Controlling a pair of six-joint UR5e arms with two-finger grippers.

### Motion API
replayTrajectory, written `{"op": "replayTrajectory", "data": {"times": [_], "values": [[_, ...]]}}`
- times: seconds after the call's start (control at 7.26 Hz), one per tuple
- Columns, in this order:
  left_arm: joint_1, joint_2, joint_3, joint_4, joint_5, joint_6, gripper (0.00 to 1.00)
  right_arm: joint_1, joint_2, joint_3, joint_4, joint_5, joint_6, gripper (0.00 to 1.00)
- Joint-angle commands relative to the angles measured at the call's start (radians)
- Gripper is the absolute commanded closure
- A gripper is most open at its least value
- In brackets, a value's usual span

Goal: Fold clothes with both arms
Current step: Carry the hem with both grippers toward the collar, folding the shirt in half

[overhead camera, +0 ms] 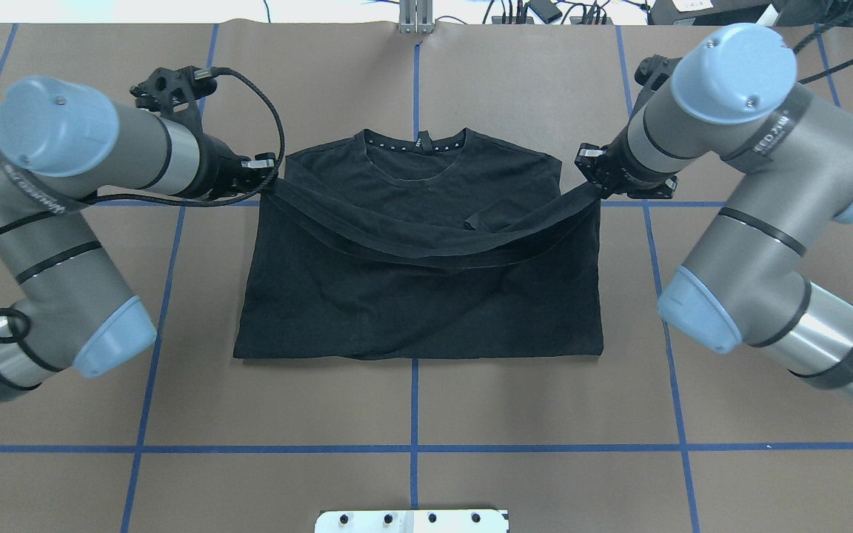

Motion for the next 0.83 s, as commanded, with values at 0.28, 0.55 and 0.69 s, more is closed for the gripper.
{"op": "replayTrajectory", "data": {"times": [0.28, 0.55, 0.69], "values": [[-0.015, -0.091, 0.289, -0.161, 0.082, 0.021, 1.0, 0.026, 0.044, -0.248, 0.186, -0.003, -0.02, 1.0], [-0.03, -0.096, 0.351, -0.182, 0.084, 0.092, 1.0, 0.033, 0.044, -0.293, 0.195, -0.005, -0.049, 1.0], [-0.03, -0.111, 0.371, -0.182, 0.082, 0.092, 1.0, 0.032, 0.046, -0.301, 0.195, -0.005, -0.053, 1.0]]}}
